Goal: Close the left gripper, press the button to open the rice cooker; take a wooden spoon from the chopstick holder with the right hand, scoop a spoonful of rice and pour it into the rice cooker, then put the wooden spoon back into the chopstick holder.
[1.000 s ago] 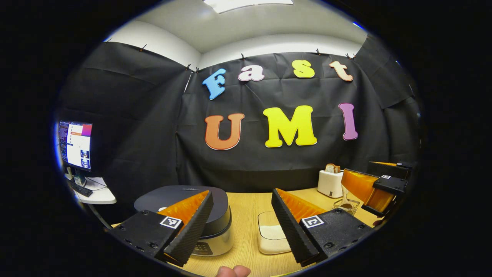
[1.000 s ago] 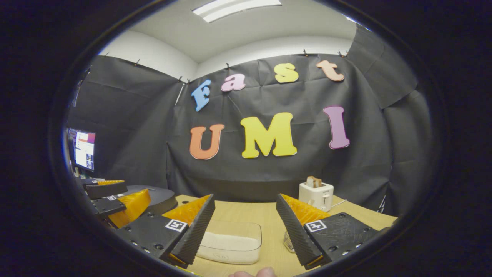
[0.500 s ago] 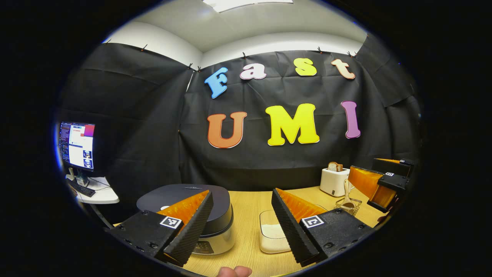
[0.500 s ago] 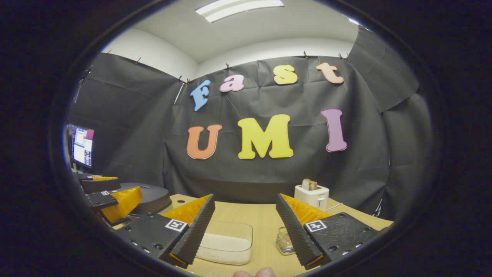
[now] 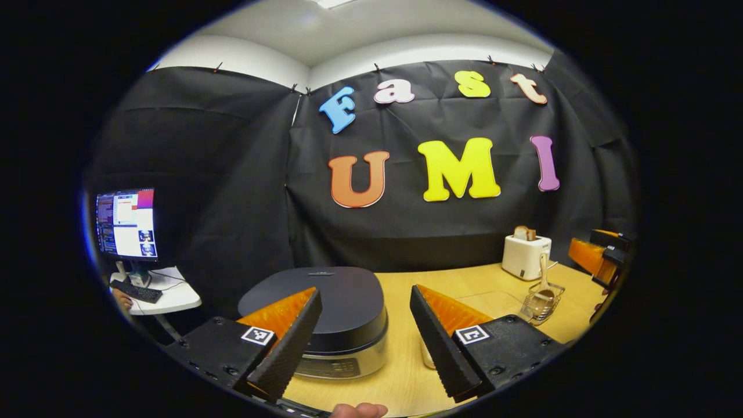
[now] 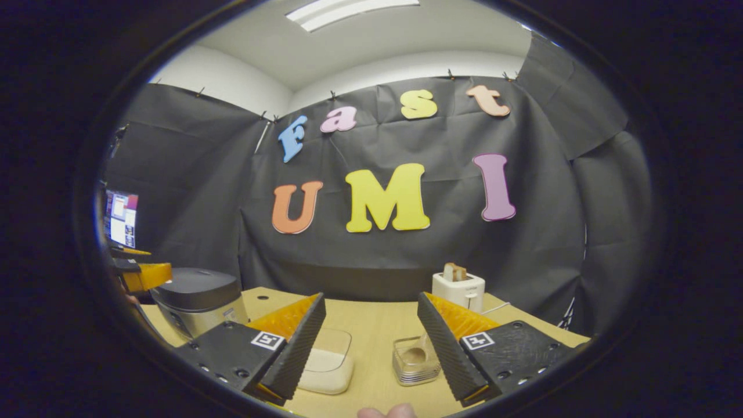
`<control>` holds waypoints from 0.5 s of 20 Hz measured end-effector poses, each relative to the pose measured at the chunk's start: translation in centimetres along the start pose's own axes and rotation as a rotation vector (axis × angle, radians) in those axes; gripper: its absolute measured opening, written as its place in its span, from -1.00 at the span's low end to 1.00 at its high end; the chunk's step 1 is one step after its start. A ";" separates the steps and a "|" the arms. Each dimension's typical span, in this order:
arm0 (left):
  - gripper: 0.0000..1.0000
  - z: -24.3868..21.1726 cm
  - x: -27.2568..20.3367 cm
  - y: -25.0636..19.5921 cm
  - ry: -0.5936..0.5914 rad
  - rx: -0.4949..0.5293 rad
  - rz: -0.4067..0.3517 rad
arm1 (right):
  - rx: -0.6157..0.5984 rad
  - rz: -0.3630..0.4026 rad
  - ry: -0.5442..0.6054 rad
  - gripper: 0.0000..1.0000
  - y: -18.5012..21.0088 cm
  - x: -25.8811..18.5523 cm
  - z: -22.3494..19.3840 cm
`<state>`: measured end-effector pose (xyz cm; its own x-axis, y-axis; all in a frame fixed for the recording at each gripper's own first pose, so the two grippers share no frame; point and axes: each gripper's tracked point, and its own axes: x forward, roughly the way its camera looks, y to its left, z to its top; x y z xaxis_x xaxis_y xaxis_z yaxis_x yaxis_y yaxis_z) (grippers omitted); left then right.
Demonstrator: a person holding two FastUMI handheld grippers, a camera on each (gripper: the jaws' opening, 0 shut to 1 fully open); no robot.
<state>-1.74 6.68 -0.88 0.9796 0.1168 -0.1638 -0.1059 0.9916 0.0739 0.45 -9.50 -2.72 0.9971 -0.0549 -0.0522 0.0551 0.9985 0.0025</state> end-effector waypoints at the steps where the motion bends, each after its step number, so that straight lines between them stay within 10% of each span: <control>1: 0.94 0.2 0.0 0.9 0.018 0.004 -0.001 | 0.018 0.006 0.013 0.87 -0.3 0.1 -0.4; 10: 0.46 1.1 2.8 3.4 0.236 -0.056 -0.097 | 0.080 -0.033 0.005 0.80 -4.7 -0.3 -1.0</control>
<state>0.80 10.27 0.00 0.9194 0.0244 -0.3926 -0.0295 0.9995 -0.0071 -0.15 -14.21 -3.70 0.9944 -0.0880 -0.0589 0.0926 0.9924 0.0809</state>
